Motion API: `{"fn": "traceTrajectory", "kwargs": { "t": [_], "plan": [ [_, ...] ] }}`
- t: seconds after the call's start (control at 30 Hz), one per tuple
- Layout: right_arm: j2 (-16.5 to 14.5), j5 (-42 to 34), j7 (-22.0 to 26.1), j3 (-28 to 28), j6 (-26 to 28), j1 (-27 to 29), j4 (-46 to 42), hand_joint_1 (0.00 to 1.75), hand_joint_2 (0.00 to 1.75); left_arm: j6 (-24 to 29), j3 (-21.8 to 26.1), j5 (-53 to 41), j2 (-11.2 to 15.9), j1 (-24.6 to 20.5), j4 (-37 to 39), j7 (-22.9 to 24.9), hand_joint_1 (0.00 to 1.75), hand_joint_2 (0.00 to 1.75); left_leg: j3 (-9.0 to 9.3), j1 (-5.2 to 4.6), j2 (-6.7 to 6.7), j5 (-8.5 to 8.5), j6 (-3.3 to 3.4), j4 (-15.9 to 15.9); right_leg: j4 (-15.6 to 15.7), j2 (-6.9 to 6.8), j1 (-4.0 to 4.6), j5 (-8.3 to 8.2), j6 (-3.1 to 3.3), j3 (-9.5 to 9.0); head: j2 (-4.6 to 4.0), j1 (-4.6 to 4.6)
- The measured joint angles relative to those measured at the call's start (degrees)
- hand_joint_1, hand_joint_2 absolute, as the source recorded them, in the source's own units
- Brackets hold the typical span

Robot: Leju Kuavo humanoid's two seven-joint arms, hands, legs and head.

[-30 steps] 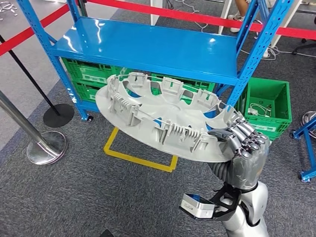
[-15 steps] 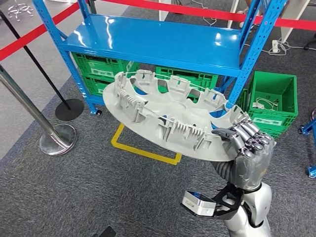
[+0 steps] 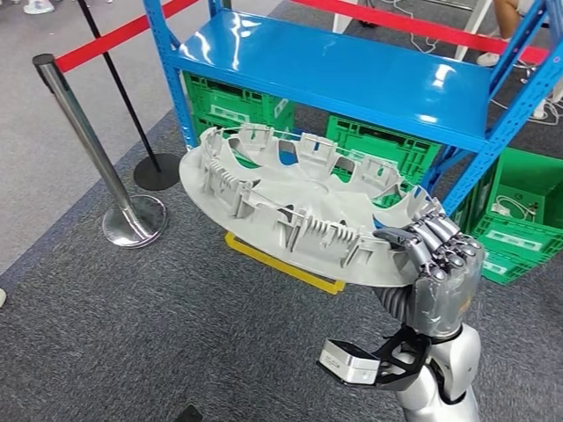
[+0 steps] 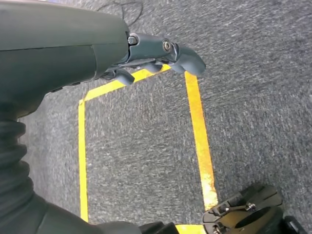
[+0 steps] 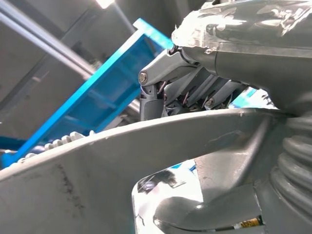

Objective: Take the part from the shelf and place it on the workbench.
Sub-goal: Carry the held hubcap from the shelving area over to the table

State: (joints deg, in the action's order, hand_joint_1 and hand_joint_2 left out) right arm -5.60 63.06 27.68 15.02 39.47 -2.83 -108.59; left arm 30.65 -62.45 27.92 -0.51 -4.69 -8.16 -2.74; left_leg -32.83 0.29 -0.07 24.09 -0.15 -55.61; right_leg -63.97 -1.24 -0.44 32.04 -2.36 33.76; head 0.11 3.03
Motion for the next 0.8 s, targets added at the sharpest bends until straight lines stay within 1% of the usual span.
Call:
{"fn": "traceTrajectory", "kwargs": {
  "t": [0.03, 0.07, 0.1, 0.13, 0.17, 0.2, 0.23, 0.27, 0.3, 0.33, 0.37, 0.4, 0.43, 0.47, 0.5, 0.53, 0.57, 0.6, 0.63, 0.67, 0.7, 0.73, 0.77, 0.8],
  "plan": [
    [0.0, 0.0, 0.0, 0.0, 0.0, 0.0, 0.0, 1.75, 1.75, 0.0, 0.0, 0.0, 0.0, -0.1, 0.0, 0.0, 0.00, 1.75, -0.20, -0.06, -0.66, -0.15, 0.25, 0.0, -4.1, 0.82, 0.04, 1.90, 0.06, 1.82, 0.00, 0.01],
    [0.0, 0.1, 0.0, 0.0, 0.0, 0.0, 0.0, 1.75, 1.75, -0.1, 0.0, 0.1, -0.1, -0.1, 0.0, 0.0, 0.00, 1.75, -0.37, -0.15, -1.37, -0.26, 0.42, 0.0, -7.8, 1.07, 0.12, 3.18, 0.16, 3.57, 0.00, 0.01],
    [0.0, 0.2, 0.0, 0.0, 0.0, 0.1, 0.0, 1.75, 1.75, -0.2, 0.0, 0.2, -0.1, 0.0, 0.0, 0.0, 0.00, 1.75, -0.48, -0.24, -2.14, -0.35, 0.54, 0.0, -10.0, 1.14, 0.20, 3.43, 0.32, 4.66, 0.00, 0.00],
    [0.0, 0.3, 0.0, 0.0, 0.0, 0.2, 0.1, 1.75, 1.75, -0.3, 0.0, 0.2, -0.1, 0.1, 0.0, 0.0, 0.00, 1.75, -0.53, -0.31, -2.93, -0.42, 0.61, -0.1, -9.9, 1.23, 0.27, 2.52, 0.54, 4.73, 0.00, -0.01],
    [0.0, 0.5, 0.0, 0.0, 0.0, 0.2, 0.1, 1.75, 1.75, -0.3, 0.0, 0.3, -0.1, 0.1, 0.0, 0.1, 0.00, 1.75, -0.51, -0.35, -3.76, -0.48, 0.61, -0.1, -7.5, 1.55, 0.32, 0.59, 0.81, 3.67, 0.00, -0.01],
    [0.0, 0.5, 0.0, 0.0, 0.0, 0.1, 0.1, 1.75, 1.75, -0.3, 0.0, 0.3, -0.1, 0.2, 0.0, 0.1, 0.00, 1.75, -0.49, -0.34, -4.58, -0.54, 0.57, -0.1, -3.5, 2.38, 0.34, -1.73, 1.10, 1.89, 0.00, 0.01],
    [0.0, 0.6, 0.0, 0.0, 0.0, 0.1, 0.1, 1.75, 1.75, -0.3, 0.0, 0.3, -0.1, 0.2, 0.0, 0.1, 0.00, 1.75, -0.59, -0.37, -5.32, -0.64, 0.43, -0.2, 0.2, 4.05, 0.21, -3.46, 1.36, 0.13, 0.00, -0.05],
    [0.0, 0.6, 0.0, 0.0, 0.0, 0.0, 0.0, 1.75, 1.75, -0.4, 0.0, 0.3, -0.2, 0.1, 0.0, 0.1, 0.00, 1.75, -0.88, -0.29, -6.02, -0.80, 0.20, -0.3, 3.2, 5.52, 0.08, -4.53, 1.46, -1.24, 0.00, -0.12],
    [0.0, 0.7, 0.0, 0.0, 0.0, 0.0, 0.0, 1.75, 1.75, -0.4, 0.0, 0.3, -0.2, 0.1, 0.0, 0.2, 0.00, 1.75, -1.35, -0.14, -6.64, -1.03, -0.15, -0.5, 4.8, 6.61, 0.03, -4.83, 1.51, -1.89, 0.00, -0.18],
    [0.0, 0.7, 0.0, 0.0, 0.0, 0.0, 0.0, 1.75, 1.75, -0.5, 0.0, 0.3, -0.2, 0.1, 0.0, 0.2, 0.00, 1.75, -1.89, 0.04, -7.26, -1.32, -0.58, -0.6, 5.2, 7.07, 0.02, -4.66, 1.51, -1.97, 0.00, -0.22],
    [0.0, 0.7, 0.1, 0.0, 0.0, 0.0, 0.0, 1.75, 1.75, -0.5, 0.0, 0.4, -0.2, 0.2, 0.0, 0.2, 0.00, 1.75, -2.33, 0.22, -7.91, -1.61, -1.01, -0.6, 5.4, 6.49, 0.09, -4.68, 1.54, -1.91, 0.00, -0.22],
    [0.0, 0.7, 0.1, 0.0, 0.0, 0.0, 0.0, 1.75, 1.75, -0.5, 0.0, 0.4, 0.0, 0.3, 0.0, 0.2, 0.00, 1.75, -2.63, 0.23, -7.92, -1.67, -1.38, -0.6, 5.5, 5.73, 0.06, -4.78, 1.73, -1.86, 0.00, -0.17],
    [-0.1, 0.7, 0.0, 0.0, 0.0, 0.0, 0.0, 1.75, 1.75, -0.5, 0.0, 0.4, 0.0, 0.3, 0.1, 0.3, 0.00, 1.75, -3.03, 0.06, -6.87, -1.19, -1.72, -1.2, 5.7, 4.94, -0.05, -4.96, 1.99, -1.92, 0.00, -0.39],
    [-0.2, 0.7, 0.0, 0.0, 0.0, 0.0, 0.0, 1.75, 1.75, -0.5, 0.0, 0.4, 0.0, 0.3, 0.1, 0.3, 0.00, 1.75, -3.82, -0.13, -5.25, -0.08, -2.04, -2.8, 6.0, 4.03, -0.16, -5.13, 2.25, -2.02, 0.00, -0.68],
    [-0.3, 0.7, 0.0, 0.0, 0.0, 0.0, 0.0, 1.75, 1.75, -0.5, 0.0, 0.4, 0.1, 0.2, 0.1, 0.3, 0.00, 1.75, -5.19, -0.25, -3.24, 1.68, -2.32, -5.7, 6.1, 3.05, -0.21, -5.25, 2.44, -2.06, 0.00, -0.95],
    [-0.3, 0.6, 0.0, -0.1, 0.0, 0.0, 0.0, 1.75, 1.75, -0.5, 0.0, 0.3, 0.0, 0.1, 0.1, 0.3, 0.00, 1.75, -6.98, -0.29, -1.68, 3.65, -2.61, -9.6, 6.2, 2.11, -0.16, -5.29, 2.56, -2.03, 0.00, -1.26],
    [-0.3, 0.5, 0.0, -0.1, 0.0, 0.0, 0.0, 1.75, 1.75, -0.5, 0.0, 0.3, 0.1, -0.1, 0.1, 0.3, 0.00, 1.75, -8.70, -0.24, -1.03, 5.25, -2.83, -13.4, 6.2, 1.13, -0.10, -5.29, 2.59, -1.97, 0.00, -1.30],
    [-0.3, 0.4, 0.0, -0.1, 0.0, 0.0, 0.1, 1.75, 1.75, -0.5, 0.0, 0.3, 0.1, -0.2, 0.1, 0.3, 0.00, 1.75, -9.79, -0.21, -0.78, 6.09, -2.96, -16.2, 6.2, 0.18, -0.06, -5.29, 2.60, -1.93, 0.00, -1.31],
    [-0.3, 0.2, -0.1, -0.1, 0.0, 0.1, 0.1, 1.75, 1.75, -0.5, 0.0, 0.3, 0.2, -0.2, 0.1, 0.3, 0.00, 1.75, -9.79, -0.20, -0.69, 5.86, -3.01, -16.8, 6.2, -0.69, -0.05, -5.29, 2.60, -1.90, 0.00, -1.31],
    [-0.3, 0.0, -0.2, -0.1, 0.0, 0.1, 0.1, 1.75, 1.75, -0.5, 0.0, 0.3, 0.2, -0.2, 0.1, 0.3, 0.00, 1.75, -8.59, -0.20, -0.54, 4.67, -2.98, -15.1, 6.2, -1.39, -0.04, -5.29, 2.60, -1.92, 0.00, -1.32],
    [-0.3, -0.1, -0.2, 0.0, 0.0, 0.0, 0.2, 1.75, 1.75, -0.5, 0.0, 0.3, 0.2, -0.2, 0.1, 0.3, 0.00, 1.75, -6.35, -0.21, -0.21, 2.90, -2.89, -11.5, 6.2, -1.96, -0.04, -5.28, 2.57, -1.96, 0.00, -1.32],
    [-0.3, -0.3, -0.4, 0.0, 0.0, 0.0, 0.2, 1.75, 1.75, -0.5, 0.0, 0.4, 0.3, -0.1, 0.1, 0.3, 0.00, 1.75, -3.71, -0.24, 0.28, 1.37, -2.75, -7.2, 6.1, -2.40, 0.03, -5.26, 2.46, -1.93, 0.00, -1.32],
    [-0.3, -0.5, -0.5, 0.0, 0.0, -0.1, 0.2, 1.75, 1.75, -0.5, 0.0, 0.4, 0.3, -0.1, 0.1, 0.4, 0.00, 1.75, -1.58, -0.32, 0.69, 0.30, -2.46, -3.5, 6.1, -2.71, 0.16, -5.25, 2.28, -1.83, 0.00, -1.29],
    [-0.3, -0.7, -0.7, 0.0, 0.0, -0.2, 0.2, 1.75, 1.75, -0.5, 0.0, 0.4, 0.2, -0.1, 0.1, 0.4, 0.00, 1.75, -0.24, -0.39, 1.00, -0.24, -2.16, -1.0, 6.0, -2.95, 0.32, -5.27, 2.04, -1.67, 0.00, -1.26]
  ]
}}
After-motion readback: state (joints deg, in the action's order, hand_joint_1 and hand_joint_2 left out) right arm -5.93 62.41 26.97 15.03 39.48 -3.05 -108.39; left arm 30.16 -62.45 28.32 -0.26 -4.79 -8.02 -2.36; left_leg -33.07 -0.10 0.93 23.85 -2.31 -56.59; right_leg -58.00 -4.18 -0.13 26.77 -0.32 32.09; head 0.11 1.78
